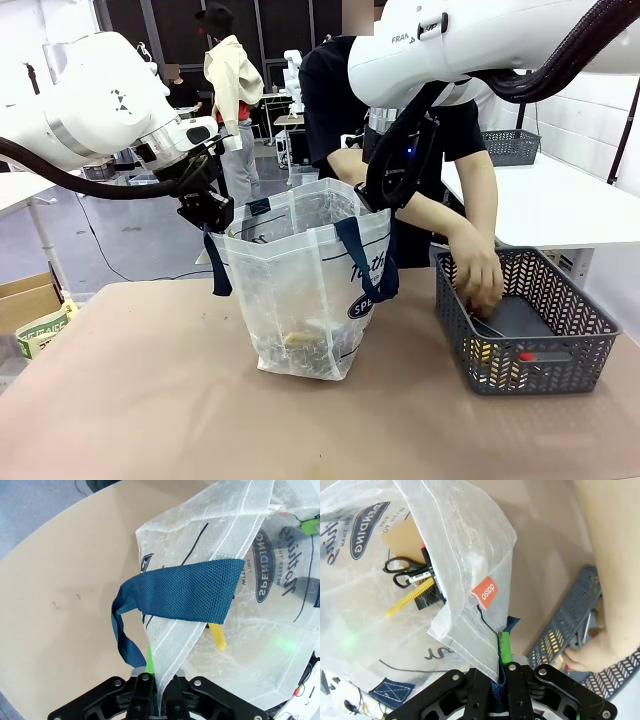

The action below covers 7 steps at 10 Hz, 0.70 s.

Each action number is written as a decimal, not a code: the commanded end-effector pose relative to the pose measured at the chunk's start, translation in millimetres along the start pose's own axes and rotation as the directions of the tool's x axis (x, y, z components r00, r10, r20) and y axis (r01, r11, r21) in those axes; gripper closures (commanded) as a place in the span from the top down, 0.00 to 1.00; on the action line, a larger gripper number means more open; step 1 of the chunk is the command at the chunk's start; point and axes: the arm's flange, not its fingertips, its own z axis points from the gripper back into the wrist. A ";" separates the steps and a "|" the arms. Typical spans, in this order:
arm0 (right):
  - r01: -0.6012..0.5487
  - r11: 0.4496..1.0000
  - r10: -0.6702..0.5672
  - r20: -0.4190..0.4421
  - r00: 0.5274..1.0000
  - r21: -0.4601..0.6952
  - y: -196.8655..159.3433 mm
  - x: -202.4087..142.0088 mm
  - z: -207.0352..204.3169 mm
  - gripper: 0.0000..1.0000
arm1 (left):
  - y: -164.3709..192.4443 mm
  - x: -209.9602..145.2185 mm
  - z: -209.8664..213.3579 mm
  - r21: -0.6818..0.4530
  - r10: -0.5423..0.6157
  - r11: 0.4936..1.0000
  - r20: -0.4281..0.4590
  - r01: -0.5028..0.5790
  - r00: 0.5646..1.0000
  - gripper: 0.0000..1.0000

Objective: Transfer purchased items from the store into the shopping bag.
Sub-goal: Move the Reusable shopping bag to the right side of the table.

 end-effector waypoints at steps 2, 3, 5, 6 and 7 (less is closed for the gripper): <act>0.000 1.000 0.000 0.001 1.000 0.000 -0.1 0.0 0.3 0.00 | 0.5 -0.1 0.7 0.001 0.000 1.000 0.001 0.000 1.000 0.00; 0.000 1.000 0.000 0.001 1.000 0.000 -0.1 0.0 0.3 0.00 | 0.5 -0.1 0.7 0.001 0.000 1.000 0.001 0.000 1.000 0.00; 0.000 1.000 0.000 0.001 1.000 0.000 -0.1 0.0 0.3 0.00 | 0.5 -0.1 0.7 0.001 0.000 1.000 0.001 0.000 1.000 0.00; 0.000 1.000 0.000 0.001 1.000 0.000 -0.1 0.0 0.3 0.00 | 0.5 -0.1 0.7 0.001 0.000 1.000 0.001 0.000 1.000 0.00; 0.000 1.000 0.000 0.001 1.000 0.000 -0.1 0.0 0.3 0.00 | 0.5 -0.1 0.7 0.001 0.000 1.000 0.001 0.000 1.000 0.00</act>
